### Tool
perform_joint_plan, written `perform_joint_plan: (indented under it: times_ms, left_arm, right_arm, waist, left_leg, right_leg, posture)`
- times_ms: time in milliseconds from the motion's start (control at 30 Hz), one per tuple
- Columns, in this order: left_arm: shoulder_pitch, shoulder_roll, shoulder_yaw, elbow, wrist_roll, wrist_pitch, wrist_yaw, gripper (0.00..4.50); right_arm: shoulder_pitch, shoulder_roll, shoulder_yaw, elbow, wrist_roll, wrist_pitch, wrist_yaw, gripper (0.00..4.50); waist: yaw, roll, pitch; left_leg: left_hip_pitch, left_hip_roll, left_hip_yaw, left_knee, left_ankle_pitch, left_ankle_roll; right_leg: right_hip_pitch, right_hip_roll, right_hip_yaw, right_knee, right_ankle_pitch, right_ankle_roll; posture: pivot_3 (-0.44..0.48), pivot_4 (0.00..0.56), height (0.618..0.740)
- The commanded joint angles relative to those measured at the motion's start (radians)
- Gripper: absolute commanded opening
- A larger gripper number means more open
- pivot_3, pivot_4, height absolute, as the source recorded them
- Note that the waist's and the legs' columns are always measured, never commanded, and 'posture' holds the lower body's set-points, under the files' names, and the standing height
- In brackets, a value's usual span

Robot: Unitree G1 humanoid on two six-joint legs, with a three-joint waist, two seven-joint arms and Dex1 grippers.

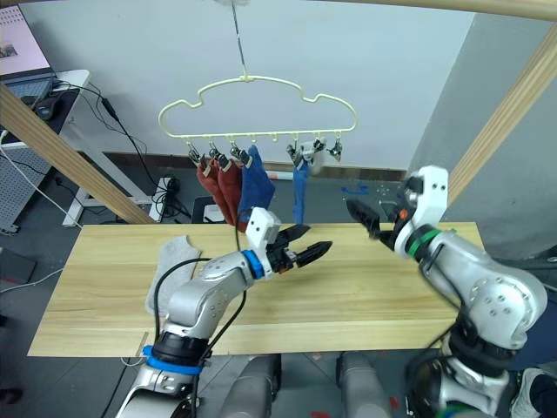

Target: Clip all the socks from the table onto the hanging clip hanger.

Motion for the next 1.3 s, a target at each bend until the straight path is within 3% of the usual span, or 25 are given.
perform_joint_plan:
  times_ms: [33,100,200,233,300,400,467,800,1300]
  left_arm:
    - [0.03,0.044,0.026,-0.149,0.069,-0.015,0.091,4.3]
    - [0.038,0.086,0.06,-0.204,-0.004,0.026,0.03,4.33]
    - [0.037,0.15,0.154,-0.292,-0.174,0.093,-0.071,4.36]
    - [0.037,0.164,0.183,-0.319,-0.218,0.113,-0.082,4.36]
    - [0.042,0.191,0.225,-0.372,-0.286,0.145,-0.091,4.36]
    - [0.051,0.235,0.247,-0.445,-0.319,0.157,-0.089,4.36]
    - [0.054,0.251,0.266,-0.488,-0.361,0.181,-0.067,4.36]
    - [0.065,0.272,0.286,-0.56,-0.489,0.216,-0.018,4.36]
    - [0.073,0.318,0.266,-0.557,-0.477,0.17,-0.022,4.36]
  right_arm:
    - [0.075,-0.062,0.176,-0.041,-0.219,-0.257,0.02,4.5]
    - [0.104,-0.047,0.196,-0.029,-0.281,-0.34,-0.002,4.33]
    - [0.117,-0.073,0.304,-0.023,-0.437,-0.474,-0.012,3.59]
    - [0.117,-0.069,0.334,-0.021,-0.466,-0.504,-0.009,3.23]
    - [0.115,-0.033,0.363,-0.019,-0.504,-0.563,-0.017,3.23]
    - [0.103,0.035,0.383,-0.011,-0.545,-0.616,-0.039,2.68]
    - [0.08,0.058,0.414,0.016,-0.605,-0.645,-0.057,2.04]
    - [-0.06,0.206,0.423,0.237,-0.726,-0.765,-0.107,2.04]
    - [-0.158,0.269,0.36,0.404,-0.791,-0.827,-0.128,2.04]
  waist:
    - [0.001,0.0,0.0]
    - [0.001,-0.001,0.0]
    - [0.006,0.0,0.001]
    - [0.008,0.0,0.001]
    - [0.012,0.0,0.001]
    - [0.02,0.0,0.001]
    - [0.026,-0.001,0.001]
    - [0.046,-0.001,0.001]
    - [0.05,0.0,0.001]
  left_leg:
    - [0.0,0.0,0.0,0.0,0.0,0.0]
    - [0.0,0.0,0.0,0.0,0.001,0.0]
    - [0.0,0.0,0.001,0.0,0.001,0.0]
    - [0.0,0.0,0.001,0.0,0.001,0.0]
    - [0.0,0.001,0.001,0.0,0.001,0.0]
    - [0.0,0.001,0.0,-0.001,0.001,0.0]
    - [-0.001,0.001,0.0,-0.001,0.001,0.0]
    - [-0.001,0.001,0.0,-0.001,0.003,-0.003]
    - [-0.001,0.001,0.0,-0.001,0.003,-0.003]
  right_leg:
    - [0.0,0.0,0.0,0.0,0.0,0.0]
    - [0.0,0.0,0.0,-0.001,0.0,0.001]
    - [0.0,0.0,0.0,-0.002,0.0,0.001]
    - [0.0,0.0,0.0,-0.002,0.0,0.001]
    - [0.0,0.0,0.0,-0.003,-0.001,0.001]
    - [0.0,0.0,0.0,-0.004,-0.001,0.001]
    - [0.0,-0.001,0.0,-0.004,-0.001,0.001]
    - [0.001,-0.001,0.0,-0.005,0.0,0.0]
    - [0.001,-0.001,-0.001,-0.004,0.0,0.0]
  posture:
    - [0.14,0.297,0.74]
    - [0.161,0.302,0.74]
    - [0.168,0.299,0.74]
    - [0.177,0.3,0.74]
    - [0.187,0.298,0.74]
    - [0.201,0.293,0.74]
    - [0.201,0.293,0.74]
    - [0.234,0.28,0.74]
    - [0.25,0.283,0.74]
